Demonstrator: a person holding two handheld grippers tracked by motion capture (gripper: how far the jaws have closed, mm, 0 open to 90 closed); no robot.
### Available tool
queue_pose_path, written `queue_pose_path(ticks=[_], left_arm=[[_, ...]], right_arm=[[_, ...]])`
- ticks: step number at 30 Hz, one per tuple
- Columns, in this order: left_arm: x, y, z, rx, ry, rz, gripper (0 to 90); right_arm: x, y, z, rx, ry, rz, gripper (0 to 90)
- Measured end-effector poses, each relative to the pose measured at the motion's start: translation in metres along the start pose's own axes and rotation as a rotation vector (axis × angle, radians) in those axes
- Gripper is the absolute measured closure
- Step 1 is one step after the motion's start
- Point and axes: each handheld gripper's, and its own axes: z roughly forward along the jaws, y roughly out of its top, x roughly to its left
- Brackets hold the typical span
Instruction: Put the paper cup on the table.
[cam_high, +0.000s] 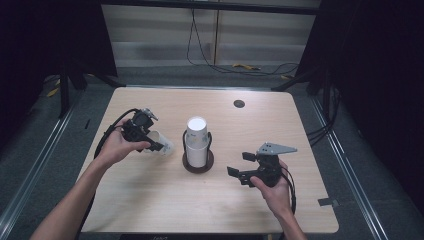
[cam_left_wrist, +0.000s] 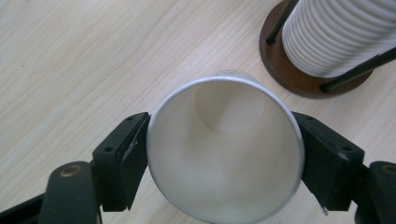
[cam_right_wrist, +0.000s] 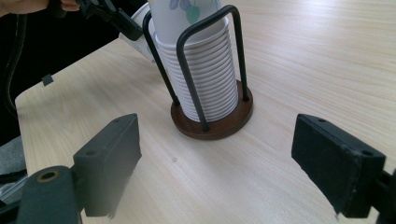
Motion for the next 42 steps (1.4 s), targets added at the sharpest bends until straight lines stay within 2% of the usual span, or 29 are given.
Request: queue_pose_path(ticks=[7, 11, 13, 19, 20, 22, 23, 26, 30, 32, 35, 36, 37, 39, 42], left_arm=[[-0.005, 0.006, 0.007, 0.072, -0.009, 0.037, 24.3], [-0.004, 0.008, 0.013, 0.084, -0.018, 0.033, 23.2], [-0.004, 0.008, 0.014, 0.073, -0.026, 0.013, 22.7], [-0.005, 0.012, 0.016, 0.071, -0.013, 0.007, 21.9], [-0.005, 0.013, 0.017, 0.066, -0.010, 0.016, 21.8], [-0.007, 0.015, 0.019, 0.054, -0.005, 0.000, 21.2], [-0.006, 0.016, 0.019, 0.065, 0.000, 0.010, 21.0], [-0.008, 0.016, 0.021, 0.050, 0.012, -0.008, 20.5], [-0.009, 0.017, 0.027, 0.033, 0.037, -0.006, 18.7], [-0.009, 0.018, 0.029, 0.017, 0.038, -0.012, 18.4], [-0.009, 0.019, 0.029, 0.020, 0.040, -0.007, 18.5], [-0.009, 0.019, 0.030, 0.014, 0.036, -0.022, 18.5], [-0.008, 0.019, 0.030, 0.013, 0.039, -0.014, 18.5], [-0.008, 0.019, 0.031, 0.007, 0.037, -0.028, 18.3], [-0.008, 0.019, 0.030, 0.002, 0.038, -0.020, 18.2]], right_arm=[[0.000, 0.000, 0.000, -0.002, -0.003, 0.003, 15.1], [0.001, 0.000, 0.001, 0.002, 0.003, -0.001, 15.2], [0.001, 0.000, 0.002, 0.005, 0.005, 0.003, 15.2], [0.000, 0.000, 0.001, 0.002, 0.004, 0.001, 15.1], [0.000, 0.000, 0.001, 0.002, 0.002, 0.005, 15.2], [0.000, 0.000, 0.001, 0.001, 0.001, 0.004, 15.1], [0.000, 0.000, 0.001, 0.002, 0.002, 0.003, 15.2], [0.000, 0.000, 0.002, 0.005, 0.002, 0.003, 15.2], [0.001, 0.000, 0.003, 0.007, -0.003, 0.004, 15.2], [0.000, 0.000, 0.003, 0.009, -0.003, 0.005, 15.2], [0.001, 0.000, 0.003, 0.005, -0.003, 0.004, 15.2], [0.001, 0.000, 0.003, 0.005, -0.003, 0.003, 15.2], [0.001, 0.000, 0.004, 0.006, -0.002, 0.002, 15.3], [0.001, -0.001, 0.004, 0.011, -0.002, 0.000, 15.2], [0.001, 0.000, 0.004, 0.010, -0.003, 0.000, 15.3]])
